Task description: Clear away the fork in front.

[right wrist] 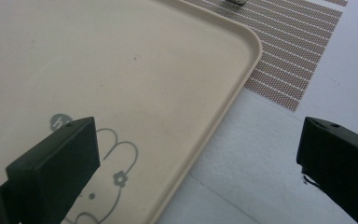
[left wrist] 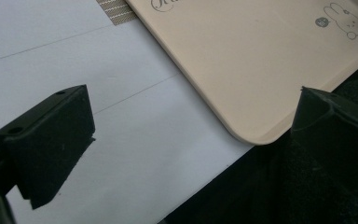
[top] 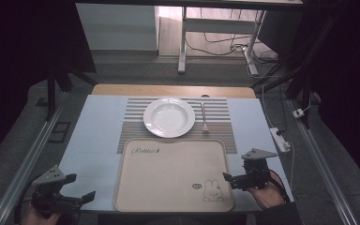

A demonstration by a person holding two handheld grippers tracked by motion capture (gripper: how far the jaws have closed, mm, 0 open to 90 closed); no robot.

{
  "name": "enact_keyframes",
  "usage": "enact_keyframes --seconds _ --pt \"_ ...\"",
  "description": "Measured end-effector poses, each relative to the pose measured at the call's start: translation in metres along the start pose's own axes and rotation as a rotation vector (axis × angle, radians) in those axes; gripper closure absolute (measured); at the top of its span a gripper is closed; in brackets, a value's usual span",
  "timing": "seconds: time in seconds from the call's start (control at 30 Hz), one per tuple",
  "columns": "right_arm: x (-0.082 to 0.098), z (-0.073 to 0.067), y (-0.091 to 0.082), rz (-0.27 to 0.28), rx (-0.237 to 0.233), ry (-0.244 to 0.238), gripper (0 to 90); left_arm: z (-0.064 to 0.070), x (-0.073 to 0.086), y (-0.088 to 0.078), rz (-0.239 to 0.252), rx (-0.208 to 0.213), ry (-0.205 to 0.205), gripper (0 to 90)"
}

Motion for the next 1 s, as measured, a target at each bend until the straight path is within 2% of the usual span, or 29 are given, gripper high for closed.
enact_keyframes --seconds 0.17,0.53,0.7,1.0 --pt "-0.006 0.003 0.01 -0.035 0.012 -0.035 0.0 0.0 0.0 0.0 -0.001 0.001 0.001 0.0" --pt "-0.021 0.011 0.033 -0.093 0.071 -0.099 0.0 0.0 0.0 0.0 -0.006 0.001 0.004 0.0" --pt "-0.029 0.013 0.041 -0.118 0.072 -0.116 0.0 0.0 0.0 0.001 -0.007 0.0 0.004 0.0" --pt "-0.048 0.017 0.06 -0.161 0.123 -0.186 0.0 0.0 0.0 0.001 -0.008 0.002 0.0 0.0"
Point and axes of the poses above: each handheld gripper's, and its own axes: y roughly forward along the jaws, x roughly out of its underside, z roughly to its right, the point moved 2 cm from there along y, roughly forward along the jaws, and after that the axes turned 6 degrees about -x, right-handed, at the moved point
